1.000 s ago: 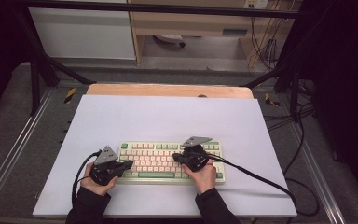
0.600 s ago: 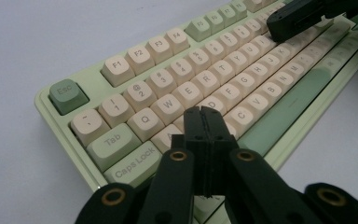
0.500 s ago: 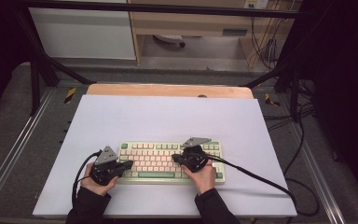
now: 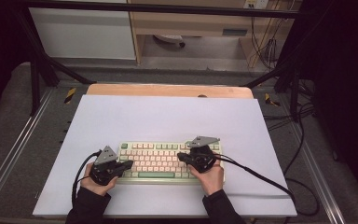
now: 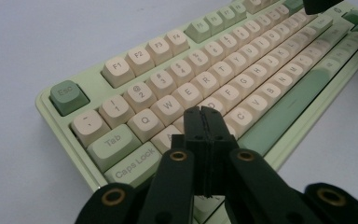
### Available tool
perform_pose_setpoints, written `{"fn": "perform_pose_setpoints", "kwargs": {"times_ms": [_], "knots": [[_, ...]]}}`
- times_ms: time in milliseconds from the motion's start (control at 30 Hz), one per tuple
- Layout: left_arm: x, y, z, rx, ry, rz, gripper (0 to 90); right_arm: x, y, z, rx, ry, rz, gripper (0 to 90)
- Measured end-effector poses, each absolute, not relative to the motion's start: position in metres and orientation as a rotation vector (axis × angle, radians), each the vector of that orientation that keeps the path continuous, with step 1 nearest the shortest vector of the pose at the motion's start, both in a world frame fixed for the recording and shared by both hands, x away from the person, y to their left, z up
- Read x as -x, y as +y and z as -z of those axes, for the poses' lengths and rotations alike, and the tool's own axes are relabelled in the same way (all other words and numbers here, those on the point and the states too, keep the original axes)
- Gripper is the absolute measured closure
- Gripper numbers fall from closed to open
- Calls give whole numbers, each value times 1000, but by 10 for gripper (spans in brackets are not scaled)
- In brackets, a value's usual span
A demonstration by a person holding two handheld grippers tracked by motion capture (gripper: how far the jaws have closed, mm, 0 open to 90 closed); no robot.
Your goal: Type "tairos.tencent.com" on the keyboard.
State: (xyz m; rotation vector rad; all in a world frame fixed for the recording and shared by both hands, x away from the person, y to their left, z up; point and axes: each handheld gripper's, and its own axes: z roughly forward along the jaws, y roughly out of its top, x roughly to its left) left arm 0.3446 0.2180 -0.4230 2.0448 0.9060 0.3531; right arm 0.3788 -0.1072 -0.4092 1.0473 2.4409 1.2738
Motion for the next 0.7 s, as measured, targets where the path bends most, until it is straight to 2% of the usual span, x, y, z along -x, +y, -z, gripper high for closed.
{"fn": "perform_pose_setpoints", "kwargs": {"times_ms": [700], "knots": [[-345, 211, 413, -2042, 892, -368, 900, -364, -148, 409, -1083, 2429, -1318, 900]]}}
